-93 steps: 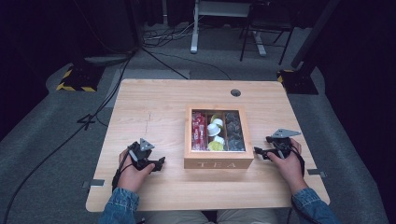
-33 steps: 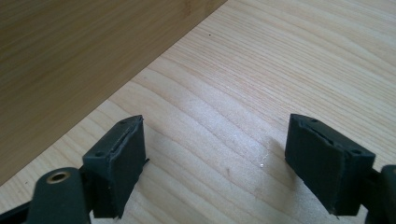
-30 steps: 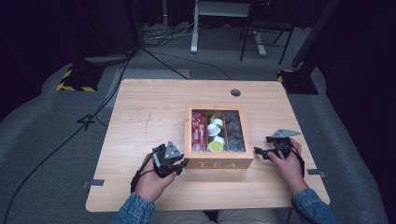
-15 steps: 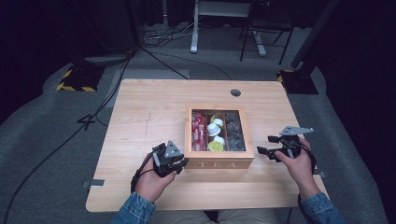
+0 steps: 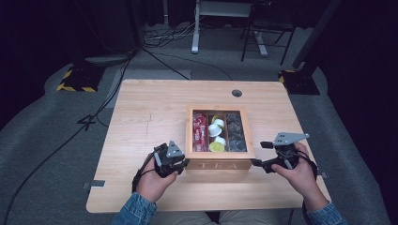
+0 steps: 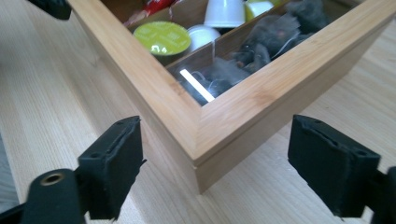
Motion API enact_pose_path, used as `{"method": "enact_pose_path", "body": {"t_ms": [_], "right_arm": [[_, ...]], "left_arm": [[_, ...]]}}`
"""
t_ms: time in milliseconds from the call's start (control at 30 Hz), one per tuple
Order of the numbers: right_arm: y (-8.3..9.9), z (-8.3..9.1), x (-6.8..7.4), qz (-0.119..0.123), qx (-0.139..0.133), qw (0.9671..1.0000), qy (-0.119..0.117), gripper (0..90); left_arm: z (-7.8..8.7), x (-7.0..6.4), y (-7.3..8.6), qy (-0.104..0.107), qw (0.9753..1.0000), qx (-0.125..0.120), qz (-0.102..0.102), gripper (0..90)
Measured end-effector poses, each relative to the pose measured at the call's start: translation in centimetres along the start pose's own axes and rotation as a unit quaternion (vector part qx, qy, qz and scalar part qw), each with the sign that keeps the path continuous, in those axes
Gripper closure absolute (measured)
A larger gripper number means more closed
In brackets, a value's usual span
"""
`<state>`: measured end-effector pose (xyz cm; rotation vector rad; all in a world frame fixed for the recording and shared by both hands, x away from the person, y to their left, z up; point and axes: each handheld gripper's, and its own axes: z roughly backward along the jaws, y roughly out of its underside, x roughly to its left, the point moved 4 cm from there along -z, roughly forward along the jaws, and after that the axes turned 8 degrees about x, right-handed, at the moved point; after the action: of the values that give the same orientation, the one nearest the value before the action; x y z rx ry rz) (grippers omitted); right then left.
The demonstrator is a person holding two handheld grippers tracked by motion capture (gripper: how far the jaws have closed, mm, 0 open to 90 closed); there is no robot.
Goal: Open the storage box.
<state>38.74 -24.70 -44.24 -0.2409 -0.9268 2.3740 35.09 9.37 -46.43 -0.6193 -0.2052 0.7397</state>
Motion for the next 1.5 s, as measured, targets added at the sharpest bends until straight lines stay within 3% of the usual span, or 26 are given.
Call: {"method": "enact_pose_path", "body": {"t_ms": [267,467,800,967,1100,1333,1500], "right_arm": [[0.4,-2.2,0.6,0.015,0.022,0.9995,0.016,21.2],[0.5,-3.0,0.6,0.021,0.018,0.9992,0.028,23.1],[0.5,-3.0,0.6,0.015,0.011,0.9992,0.037,24.7],[0.3,-2.8,0.9,0.024,0.012,0.9982,0.054,24.9],[-0.1,-2.5,1.2,0.045,0.010,0.9958,0.078,24.9],[-0.5,-1.8,1.3,0.052,-0.009,0.9949,0.085,25.7],[-0.9,-1.4,1.3,0.054,-0.010,0.9945,0.089,25.8]], "left_arm": [[0.0,0.0,0.0,0.001,1.0000,0.000,0.003,73.3],[0.0,0.0,-0.1,-0.001,1.0000,0.001,0.004,73.3],[0.0,-0.1,-0.1,-0.002,1.0000,-0.002,0.002,73.3],[0.0,-0.1,-0.2,-0.006,1.0000,-0.005,0.000,73.4],[0.1,0.0,-0.3,-0.006,0.9999,-0.016,-0.002,73.1],[0.1,0.1,-0.7,-0.011,0.9988,-0.047,-0.004,64.8],[0.3,0.4,-1.2,-0.022,0.9985,-0.051,0.002,53.9]]}}
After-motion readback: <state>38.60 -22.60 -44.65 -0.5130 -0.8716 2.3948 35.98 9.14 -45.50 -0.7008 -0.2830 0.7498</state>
